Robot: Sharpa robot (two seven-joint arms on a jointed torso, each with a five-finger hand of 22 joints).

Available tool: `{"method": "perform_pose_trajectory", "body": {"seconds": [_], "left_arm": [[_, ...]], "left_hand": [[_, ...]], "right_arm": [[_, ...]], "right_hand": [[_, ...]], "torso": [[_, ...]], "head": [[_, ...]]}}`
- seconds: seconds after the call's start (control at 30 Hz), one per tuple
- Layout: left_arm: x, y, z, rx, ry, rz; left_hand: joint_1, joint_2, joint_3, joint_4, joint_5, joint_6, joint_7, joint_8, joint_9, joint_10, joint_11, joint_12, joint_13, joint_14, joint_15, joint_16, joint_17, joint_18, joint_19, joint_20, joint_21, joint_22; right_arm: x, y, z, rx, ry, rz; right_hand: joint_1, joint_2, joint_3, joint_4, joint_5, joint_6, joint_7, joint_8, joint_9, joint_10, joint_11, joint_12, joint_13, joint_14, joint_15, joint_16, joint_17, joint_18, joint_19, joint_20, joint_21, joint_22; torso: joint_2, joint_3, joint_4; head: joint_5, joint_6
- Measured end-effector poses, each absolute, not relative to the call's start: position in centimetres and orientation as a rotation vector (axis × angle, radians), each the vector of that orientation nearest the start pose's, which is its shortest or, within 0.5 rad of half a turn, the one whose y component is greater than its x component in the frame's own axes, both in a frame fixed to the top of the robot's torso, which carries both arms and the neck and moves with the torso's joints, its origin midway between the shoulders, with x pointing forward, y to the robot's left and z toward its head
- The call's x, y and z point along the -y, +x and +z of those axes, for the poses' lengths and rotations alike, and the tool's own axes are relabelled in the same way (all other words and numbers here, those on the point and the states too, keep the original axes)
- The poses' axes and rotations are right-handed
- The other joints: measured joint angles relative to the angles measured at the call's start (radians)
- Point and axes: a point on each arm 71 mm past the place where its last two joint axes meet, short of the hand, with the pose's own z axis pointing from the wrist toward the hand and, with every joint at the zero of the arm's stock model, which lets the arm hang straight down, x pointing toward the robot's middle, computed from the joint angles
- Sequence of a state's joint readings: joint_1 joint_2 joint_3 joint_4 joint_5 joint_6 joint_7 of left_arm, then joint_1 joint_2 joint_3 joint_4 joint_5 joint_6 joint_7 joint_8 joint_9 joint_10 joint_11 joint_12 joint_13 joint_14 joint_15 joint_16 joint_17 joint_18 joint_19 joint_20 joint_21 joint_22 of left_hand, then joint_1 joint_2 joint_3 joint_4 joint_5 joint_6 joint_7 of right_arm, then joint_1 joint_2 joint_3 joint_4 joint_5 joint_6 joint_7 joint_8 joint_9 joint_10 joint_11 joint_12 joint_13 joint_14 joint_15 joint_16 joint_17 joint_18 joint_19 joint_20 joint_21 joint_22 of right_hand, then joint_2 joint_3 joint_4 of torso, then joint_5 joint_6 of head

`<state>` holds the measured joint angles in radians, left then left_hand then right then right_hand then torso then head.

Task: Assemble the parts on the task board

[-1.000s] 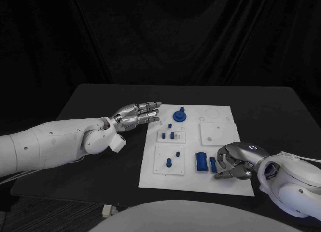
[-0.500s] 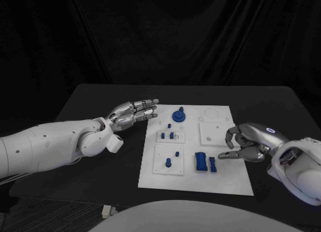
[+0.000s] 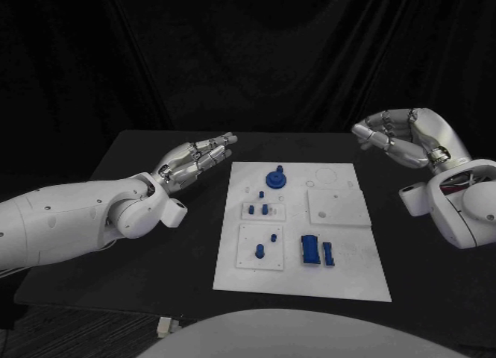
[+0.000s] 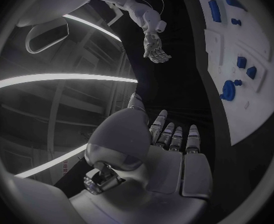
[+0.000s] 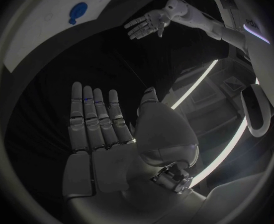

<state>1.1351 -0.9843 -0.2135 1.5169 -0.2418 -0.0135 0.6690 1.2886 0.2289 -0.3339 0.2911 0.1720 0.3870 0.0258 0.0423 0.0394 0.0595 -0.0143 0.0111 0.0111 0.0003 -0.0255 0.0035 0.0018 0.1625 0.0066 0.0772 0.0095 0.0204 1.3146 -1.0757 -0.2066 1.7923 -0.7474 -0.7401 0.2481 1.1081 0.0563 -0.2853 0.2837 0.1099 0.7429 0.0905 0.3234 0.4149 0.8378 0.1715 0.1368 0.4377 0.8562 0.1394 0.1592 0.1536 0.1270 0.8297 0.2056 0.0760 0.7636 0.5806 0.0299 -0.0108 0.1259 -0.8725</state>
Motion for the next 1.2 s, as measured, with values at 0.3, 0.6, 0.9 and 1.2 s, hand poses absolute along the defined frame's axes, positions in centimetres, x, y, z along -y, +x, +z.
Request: {"method": "perform_pose_trajectory", "body": {"seconds": [0.3, 0.6, 0.9, 1.2], "left_arm": [[-24.9, 43.8, -24.3, -1.533, -0.776, -1.675], [-24.9, 44.0, -24.3, -1.517, -0.774, -1.644], [-24.7, 44.2, -24.2, -1.511, -0.779, -1.636], [-22.1, 45.0, -23.2, -1.433, -0.831, -1.614]], "left_hand": [[-0.041, -0.007, -0.002, 0.000, -0.059, -0.148, -0.079, -0.010, -0.011, -0.043, -0.066, -0.001, -0.006, 0.000, -0.007, 0.000, -0.001, 0.000, -0.002, -0.017, 0.000, -0.008], [-0.042, -0.007, -0.002, 0.000, -0.059, -0.148, -0.079, -0.010, -0.011, -0.043, -0.066, -0.001, -0.006, 0.000, -0.007, 0.000, -0.001, 0.000, -0.002, -0.017, 0.000, -0.010], [-0.325, -0.058, 0.068, -0.071, -0.080, -0.194, -0.042, -0.029, -0.028, -0.055, -0.019, -0.005, -0.008, -0.001, 0.009, 0.000, -0.001, -0.024, -0.006, -0.049, -0.004, -0.016], [-0.626, -0.111, 0.150, -0.141, -0.150, -0.252, -0.027, -0.034, -0.036, -0.056, 0.001, -0.005, -0.010, 0.000, 0.019, 0.000, 0.000, -0.056, -0.006, -0.067, -0.004, -0.019]], "right_arm": [[25.4, 42.7, -17.2, -1.298, 0.543, 1.166], [25.2, 42.5, -18.1, -1.300, 0.569, 1.240], [24.7, 42.8, -18.2, -1.293, 0.581, 1.257], [21.5, 44.7, -19.3, -1.257, 0.743, 1.306]], "right_hand": [[-0.135, -0.135, 0.072, 0.005, -0.045, -0.303, -0.164, -0.179, -0.179, -0.409, -0.110, -0.068, -0.170, -0.596, -0.059, -0.120, -0.111, -0.034, -0.600, 0.015, -0.050, -0.492], [-0.181, -0.198, 0.088, 0.013, -0.050, -0.482, -0.257, -0.268, -0.293, -0.641, -0.163, -0.075, -0.272, -0.795, -0.091, -0.144, -0.143, -0.034, -0.777, 0.000, -0.063, -0.684], [-0.389, -0.191, 0.130, -0.048, -0.089, -0.555, -0.225, -0.303, -0.358, -0.705, -0.170, -0.115, -0.320, -0.841, -0.125, -0.151, -0.151, -0.083, -0.818, -0.048, -0.067, -0.742], [-0.613, -0.136, 0.180, -0.121, -0.099, -0.615, -0.171, -0.315, -0.402, -0.751, -0.169, -0.128, -0.385, -0.850, -0.135, -0.155, -0.152, -0.112, -0.827, -0.094, -0.071, -0.758]], "torso": [[-0.008, -0.0008, -0.0137], [-0.007, 0.0000, -0.0154], [-0.007, -0.0004, -0.0145], [-0.015, -0.0083, -0.0078]], "head": [[0.013, 0.000], [0.002, 0.000], [-0.004, 0.011], [-0.046, 0.098]]}}
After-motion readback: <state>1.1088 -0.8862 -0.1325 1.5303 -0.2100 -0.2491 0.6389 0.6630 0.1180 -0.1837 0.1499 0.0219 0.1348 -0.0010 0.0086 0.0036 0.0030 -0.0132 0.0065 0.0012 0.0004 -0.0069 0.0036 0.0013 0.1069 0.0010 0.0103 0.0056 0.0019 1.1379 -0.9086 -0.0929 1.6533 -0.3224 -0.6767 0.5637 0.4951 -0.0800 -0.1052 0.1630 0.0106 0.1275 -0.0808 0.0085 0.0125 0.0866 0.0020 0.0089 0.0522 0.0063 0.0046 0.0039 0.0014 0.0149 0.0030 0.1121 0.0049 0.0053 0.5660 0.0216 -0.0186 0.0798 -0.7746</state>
